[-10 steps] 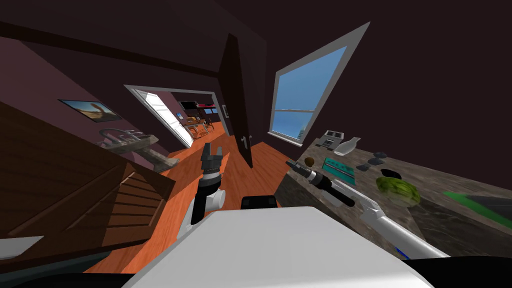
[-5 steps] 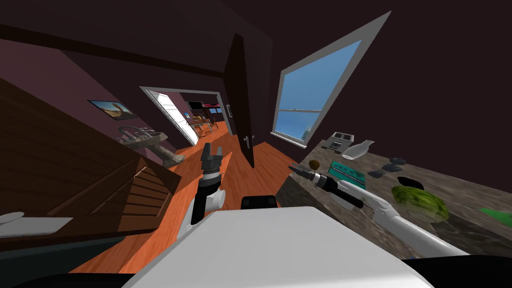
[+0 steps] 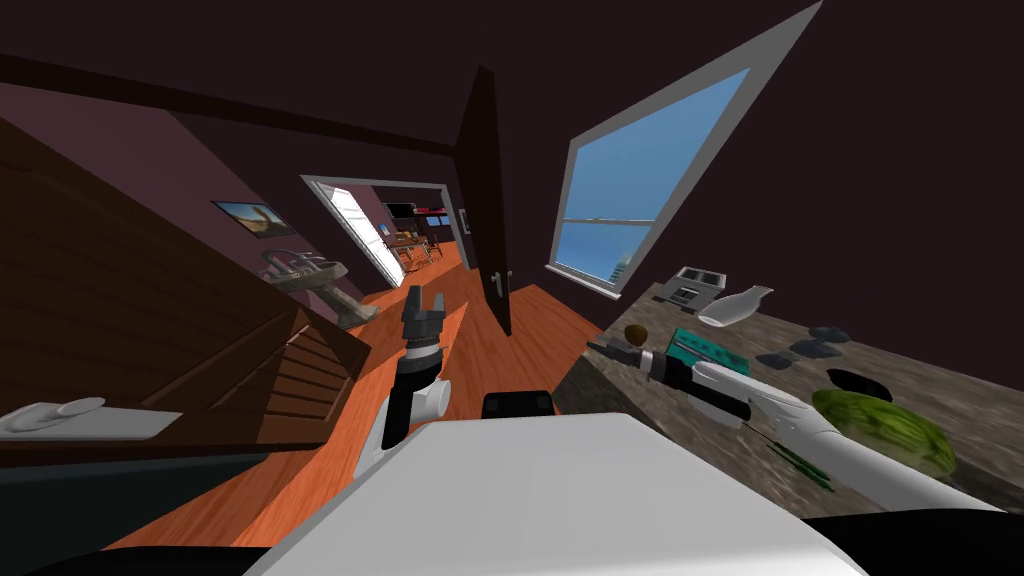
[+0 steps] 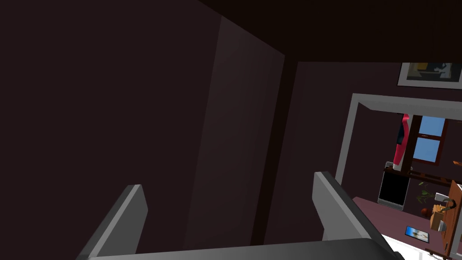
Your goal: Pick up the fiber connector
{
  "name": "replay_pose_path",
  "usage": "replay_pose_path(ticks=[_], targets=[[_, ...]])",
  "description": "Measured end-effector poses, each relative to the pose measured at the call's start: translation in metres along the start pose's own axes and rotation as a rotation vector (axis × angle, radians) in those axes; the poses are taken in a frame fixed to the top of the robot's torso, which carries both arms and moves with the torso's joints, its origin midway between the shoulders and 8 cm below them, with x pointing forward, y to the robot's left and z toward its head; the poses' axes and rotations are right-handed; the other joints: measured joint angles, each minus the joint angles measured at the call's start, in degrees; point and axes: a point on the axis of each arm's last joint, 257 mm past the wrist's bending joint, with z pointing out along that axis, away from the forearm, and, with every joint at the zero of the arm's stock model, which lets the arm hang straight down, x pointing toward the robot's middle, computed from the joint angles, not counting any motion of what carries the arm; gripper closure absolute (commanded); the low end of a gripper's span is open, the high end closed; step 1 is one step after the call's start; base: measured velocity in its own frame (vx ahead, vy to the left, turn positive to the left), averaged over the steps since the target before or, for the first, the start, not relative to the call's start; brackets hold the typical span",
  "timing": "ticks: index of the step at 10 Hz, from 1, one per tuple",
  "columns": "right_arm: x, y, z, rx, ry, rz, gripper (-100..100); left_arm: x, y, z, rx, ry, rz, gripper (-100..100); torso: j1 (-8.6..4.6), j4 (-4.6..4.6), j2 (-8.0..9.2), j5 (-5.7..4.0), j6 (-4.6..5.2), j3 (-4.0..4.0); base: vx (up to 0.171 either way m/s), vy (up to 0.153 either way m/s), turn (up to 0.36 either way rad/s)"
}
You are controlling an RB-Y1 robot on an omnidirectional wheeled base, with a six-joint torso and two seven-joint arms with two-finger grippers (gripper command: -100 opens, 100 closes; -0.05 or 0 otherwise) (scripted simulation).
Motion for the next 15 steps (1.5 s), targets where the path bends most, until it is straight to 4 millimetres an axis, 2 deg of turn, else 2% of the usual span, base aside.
replay_pose_path(ticks=[1, 3, 4, 7, 11, 13, 15], targets=[[0.005, -0.009, -0.006, 0.017, 0.03, -0.014, -100, 0.0, 0.0, 0.0, 0.0, 0.0, 0.0, 0, 0.01, 0.0, 0.01, 0.0, 0.02, 0.01, 0.007, -0.015, 0.088], [0.026, -0.03, -0.035, 0.065, 0.137, -0.055, -100, 0.0, 0.0, 0.0, 0.0, 0.0, 0.0, 0, -0.04, 0.0, 0.0, 0.0, 0.02, 0.0, 0.01, -0.03, 0.067], [0.033, -0.04, -0.04, 0.081, 0.172, -0.075, -100, 0.0, 0.0, 0.0, 0.0, 0.0, 0.0, 0, -0.04, 0.0, 0.0, -0.02, 0.01, 0.0, 0.0, -0.009, 0.001], [0.048, -0.066, -0.069, 0.131, 0.261, -0.111, -100, 0.0, 0.0, 0.0, 0.0, 0.0, 0.0, 0, 0.01, 0.01, 0.04, 0.0, 0.02, 0.02, 0.002, -0.016, 0.038], [0.085, -0.11, -0.131, 0.216, 0.461, -0.177, -100, 0.0, 0.0, 0.0, 0.0, 0.0, 0.0, 0, -0.05, 0.01, 0.02, -0.02, 0.03, 0.02, 0.004, -0.029, 0.029], [0.093, -0.121, -0.156, 0.243, 0.536, -0.199, -100, 0.0, 0.0, 0.0, 0.0, 0.0, 0.0, 0, -0.01, 0.01, 0.03, -0.01, 0.03, 0.02, 0.003, -0.028, 0.015], [0.107, -0.132, -0.189, 0.276, 0.63, -0.221, -100, 0.0, 0.0, 0.0, 0.0, 0.0, 0.0, 0, -0.02, 0.02, 0.05, -0.02, 0.03, 0.03, -0.001, -0.025, 0.001]])
